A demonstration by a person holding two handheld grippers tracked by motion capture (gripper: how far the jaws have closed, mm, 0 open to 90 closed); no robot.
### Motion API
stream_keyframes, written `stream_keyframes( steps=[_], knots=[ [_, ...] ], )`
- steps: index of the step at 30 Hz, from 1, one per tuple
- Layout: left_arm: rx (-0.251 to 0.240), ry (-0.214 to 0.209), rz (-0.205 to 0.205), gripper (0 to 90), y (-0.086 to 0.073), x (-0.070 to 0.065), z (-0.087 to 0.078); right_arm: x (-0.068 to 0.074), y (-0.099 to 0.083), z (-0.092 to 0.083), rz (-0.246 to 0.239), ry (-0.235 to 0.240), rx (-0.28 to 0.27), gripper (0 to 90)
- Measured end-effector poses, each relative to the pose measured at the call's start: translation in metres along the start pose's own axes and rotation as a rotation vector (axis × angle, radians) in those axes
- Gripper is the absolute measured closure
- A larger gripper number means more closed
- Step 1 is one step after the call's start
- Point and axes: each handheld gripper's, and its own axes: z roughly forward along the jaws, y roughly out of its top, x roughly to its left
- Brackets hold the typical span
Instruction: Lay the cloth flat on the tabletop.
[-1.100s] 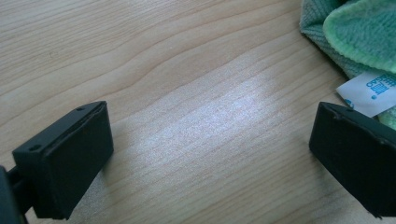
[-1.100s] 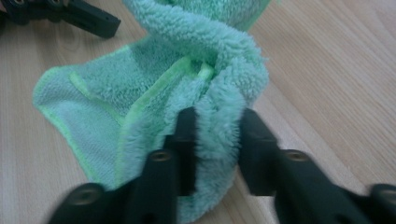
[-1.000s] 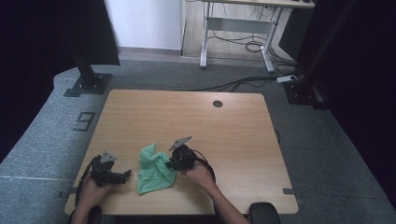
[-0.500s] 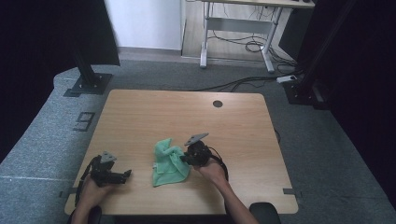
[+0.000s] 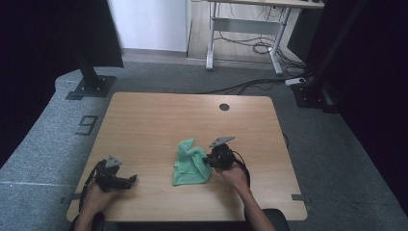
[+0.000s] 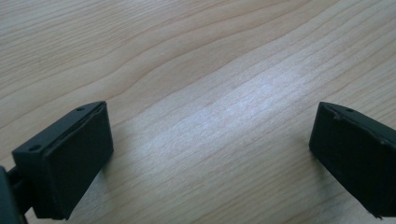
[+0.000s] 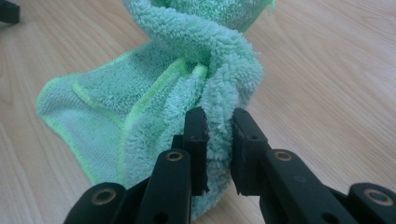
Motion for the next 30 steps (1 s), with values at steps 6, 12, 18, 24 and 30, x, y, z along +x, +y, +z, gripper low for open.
stream_keyframes(
  steps=[6,12,18,24,30],
  knots=[
    [0.001,-0.002,0.001,0.0,0.001,-0.002,0.001,-0.008,-0.004,-0.001,0.008,-0.005,0.004,76.1],
    [0.005,0.005,-0.007,0.0,0.003,-0.003,0.002,-0.009,-0.003,-0.007,0.011,-0.023,-0.018,51.3],
    [-0.020,0.004,0.032,0.0,0.017,-0.017,0.001,-0.011,-0.008,-0.021,0.021,-0.071,-0.042,29.9],
    [-0.096,-0.092,0.070,0.0,0.046,-0.049,0.005,-0.012,-0.019,-0.030,0.016,-0.084,-0.046,38.0],
    [-0.107,-0.177,0.128,0.0,0.071,-0.086,0.020,-0.008,-0.026,-0.033,0.015,-0.038,-0.057,48.1]
  ],
)
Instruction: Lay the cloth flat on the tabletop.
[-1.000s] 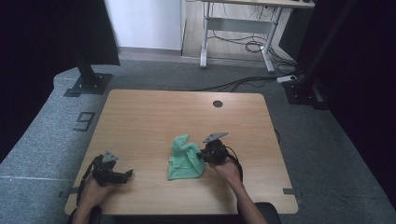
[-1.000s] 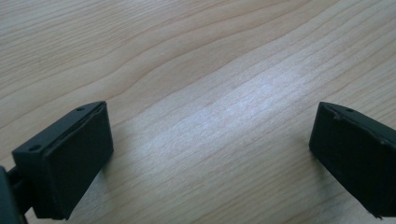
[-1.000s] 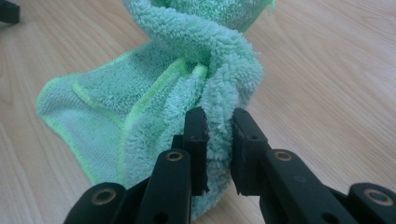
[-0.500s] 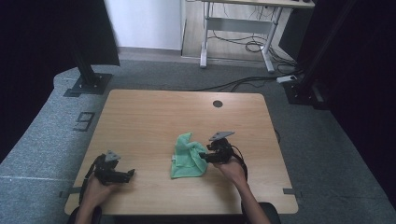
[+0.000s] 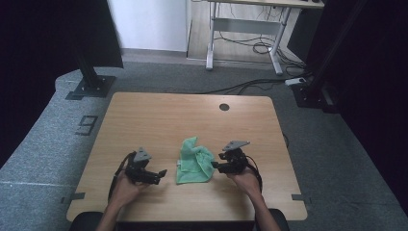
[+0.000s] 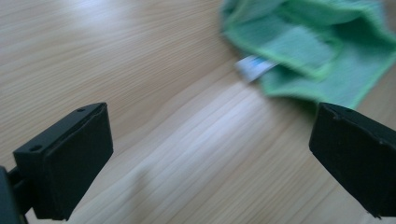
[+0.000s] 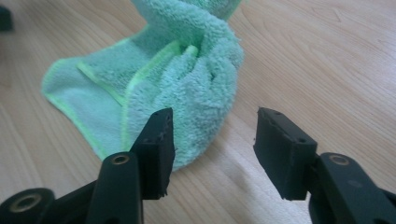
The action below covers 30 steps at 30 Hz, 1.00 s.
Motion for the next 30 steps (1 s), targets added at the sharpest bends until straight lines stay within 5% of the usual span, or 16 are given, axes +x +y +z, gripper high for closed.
stream_keyframes(
  steps=[6,12,25,30],
  knots=[
    [0.023,-0.029,0.059,0.0,0.012,-0.022,0.024,0.006,0.002,-0.005,-0.002,0.037,-0.018,55.5],
    [0.080,0.031,0.065,0.0,0.001,-0.024,0.039,0.019,0.013,0.000,-0.045,0.095,-0.013,59.4],
    [0.089,0.046,0.078,0.0,-0.005,-0.024,0.044,0.062,0.039,0.046,-0.139,0.181,0.046,57.2],
    [0.105,0.033,0.051,0.0,-0.005,-0.021,0.044,0.069,0.036,0.069,-0.178,0.145,0.099,55.5]
  ],
)
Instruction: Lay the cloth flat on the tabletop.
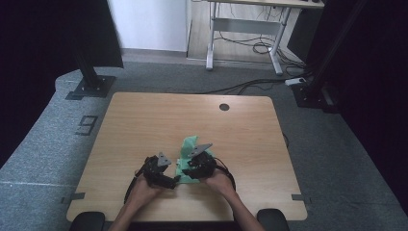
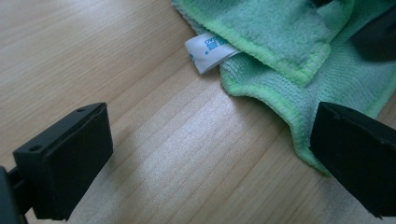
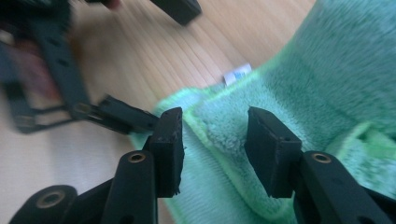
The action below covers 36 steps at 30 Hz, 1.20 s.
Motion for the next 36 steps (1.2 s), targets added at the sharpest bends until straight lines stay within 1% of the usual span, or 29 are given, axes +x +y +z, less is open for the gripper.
stream_keyframes(
  steps=[2,3,4,5,6,7,8,9,12,15,19,24,31,36],
  knots=[
    [0.007,-0.010,-0.013,0.0,0.000,0.001,0.000,0.000,-0.002,0.009,-0.006,-0.024,0.025,56.0],
    [0.008,-0.014,-0.018,0.0,0.000,0.002,0.000,0.000,-0.003,0.011,-0.011,-0.028,0.031,58.3],
    [0.009,-0.014,-0.018,0.0,0.000,0.002,0.000,0.000,-0.005,0.014,-0.014,-0.038,0.037,62.0],
    [0.008,-0.014,-0.018,0.0,0.000,0.002,0.000,0.001,-0.006,0.015,-0.016,-0.054,0.029,68.0],
    [0.008,-0.014,-0.019,0.0,0.000,0.002,0.001,0.000,-0.006,0.014,-0.006,-0.057,0.026,74.9],
    [0.008,-0.014,-0.019,0.0,0.000,0.002,0.001,0.000,-0.006,0.013,0.002,-0.060,0.024,79.9],
    [0.008,-0.014,-0.020,0.0,0.000,0.002,0.001,-0.001,-0.005,0.012,0.009,-0.066,0.023,82.6],
    [0.007,-0.014,-0.021,0.0,0.000,0.002,0.001,-0.002,-0.005,0.011,0.015,-0.061,0.021,84.0],
    [0.007,-0.014,-0.022,0.0,0.000,0.002,0.001,-0.004,-0.005,0.004,0.037,-0.064,0.009,84.9],
    [0.007,-0.013,-0.022,0.0,0.000,0.002,0.001,-0.010,-0.004,-0.008,0.057,-0.068,-0.024,84.9],
    [0.004,-0.013,-0.025,0.0,0.000,0.002,0.001,-0.021,-0.002,-0.026,0.067,-0.097,-0.059,84.9],
    [0.007,-0.010,-0.026,0.0,0.000,0.001,0.000,-0.037,-0.004,-0.047,0.102,-0.137,-0.092,84.8],
    [0.009,0.003,-0.039,0.0,-0.001,0.000,-0.001,-0.057,-0.009,-0.077,0.144,-0.192,-0.124,84.6],
    [0.009,0.007,-0.044,0.0,-0.002,0.000,-0.002,-0.069,-0.016,-0.096,0.174,-0.229,-0.142,84.5]
  ],
)
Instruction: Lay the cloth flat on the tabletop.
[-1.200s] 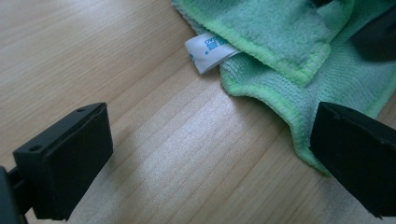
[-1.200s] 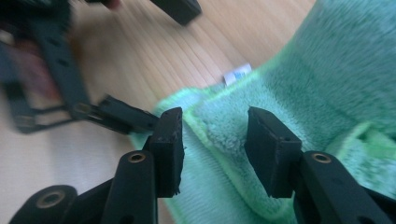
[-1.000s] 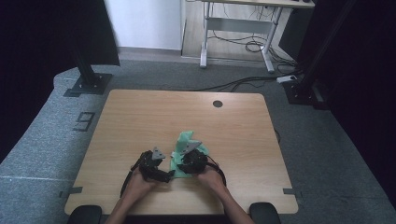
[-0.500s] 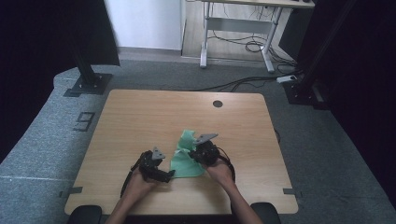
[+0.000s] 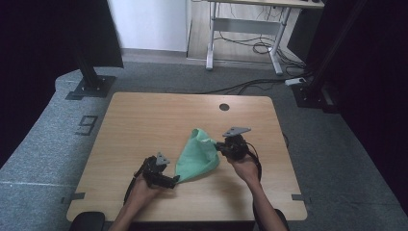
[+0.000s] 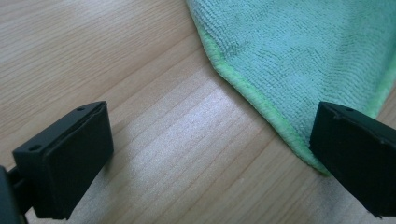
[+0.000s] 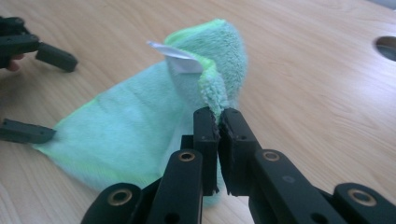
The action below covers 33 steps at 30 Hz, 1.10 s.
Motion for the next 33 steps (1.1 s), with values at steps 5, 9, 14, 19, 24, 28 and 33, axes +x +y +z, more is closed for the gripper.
stream_keyframes(
  steps=[5,9,14,19,24,28,33],
  knots=[
    [0.000,0.003,-0.004,0.0,-0.002,0.000,-0.002,-0.014,-0.003,-0.014,0.022,-0.036,-0.015,84.4],
    [-0.001,0.004,-0.007,0.0,-0.004,0.000,-0.003,-0.026,-0.003,-0.025,0.035,-0.071,-0.020,84.4],
    [-0.002,0.006,-0.010,0.0,-0.006,0.000,-0.005,-0.044,-0.001,-0.028,0.053,-0.118,-0.002,78.6],
    [-0.002,0.006,-0.009,0.0,-0.008,0.001,-0.006,-0.061,-0.004,-0.023,0.072,-0.197,0.045,53.9],
    [-0.001,-0.001,-0.002,0.0,-0.008,0.001,-0.007,-0.057,-0.015,-0.023,0.079,-0.177,0.045,45.8],
    [-0.002,-0.012,0.010,0.5,-0.007,0.002,-0.007,-0.051,-0.026,-0.022,0.084,-0.154,0.052,40.2],
    [-0.033,-0.013,0.009,3.0,0.001,0.004,-0.011,-0.044,-0.042,-0.020,0.094,-0.126,0.060,36.2]
  ],
)
